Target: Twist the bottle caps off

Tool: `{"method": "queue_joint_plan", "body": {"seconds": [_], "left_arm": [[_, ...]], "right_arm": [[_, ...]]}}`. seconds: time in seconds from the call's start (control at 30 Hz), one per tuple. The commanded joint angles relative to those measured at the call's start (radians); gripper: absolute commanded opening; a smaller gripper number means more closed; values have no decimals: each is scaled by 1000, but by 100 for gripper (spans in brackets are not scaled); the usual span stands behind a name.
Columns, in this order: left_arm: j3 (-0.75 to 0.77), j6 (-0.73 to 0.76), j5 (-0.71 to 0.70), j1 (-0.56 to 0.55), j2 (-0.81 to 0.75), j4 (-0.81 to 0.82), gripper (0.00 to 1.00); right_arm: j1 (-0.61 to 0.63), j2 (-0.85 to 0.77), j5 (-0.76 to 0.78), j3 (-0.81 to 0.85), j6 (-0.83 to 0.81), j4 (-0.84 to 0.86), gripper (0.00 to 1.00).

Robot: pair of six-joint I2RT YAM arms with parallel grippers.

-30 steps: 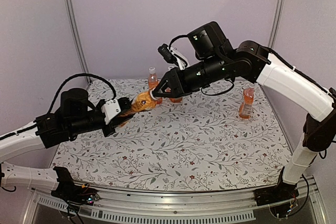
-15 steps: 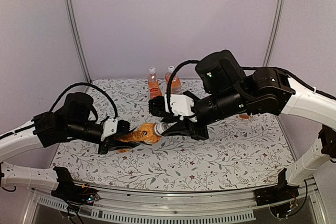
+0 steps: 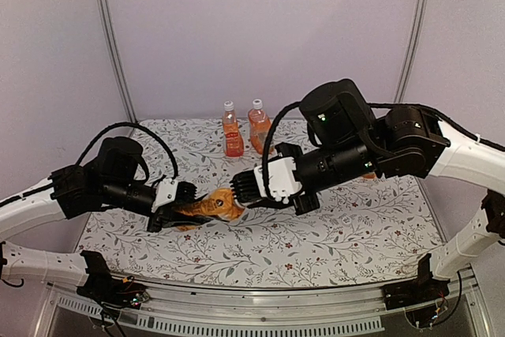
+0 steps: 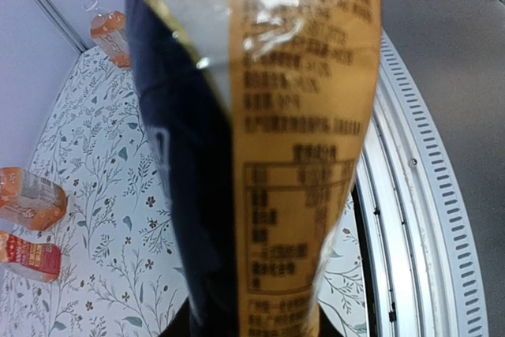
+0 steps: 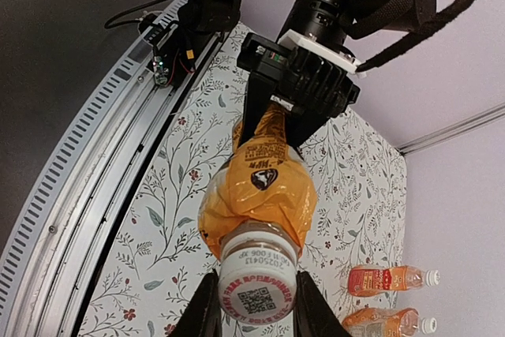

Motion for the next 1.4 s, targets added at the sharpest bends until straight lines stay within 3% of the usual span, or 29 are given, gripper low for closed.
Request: {"method": "queue_joint_plan", "body": {"seconds": [0.0, 0.17, 0.3, 0.63, 1.17, 1.37], "left_arm": [[5, 21, 24, 11, -12, -117, 16], [0, -4, 21, 11, -20, -90, 15], [-5, -25, 26, 10, -26, -68, 15], [-6, -44, 12, 12, -31, -43, 15], [-11, -64, 15, 12, -35, -24, 15], [-12, -68, 10, 13, -37, -21, 15]], "right_arm": [[-2, -16, -30, 31, -68, -152, 0], [-3, 9, -36, 26, -52, -116, 0], [-3, 10, -39, -2, -35, -64, 12], [-2, 5, -53, -17, -20, -21, 28], [-2, 38, -64, -1, -15, -6, 34], [-3, 43, -59, 4, -9, -2, 50]]}}
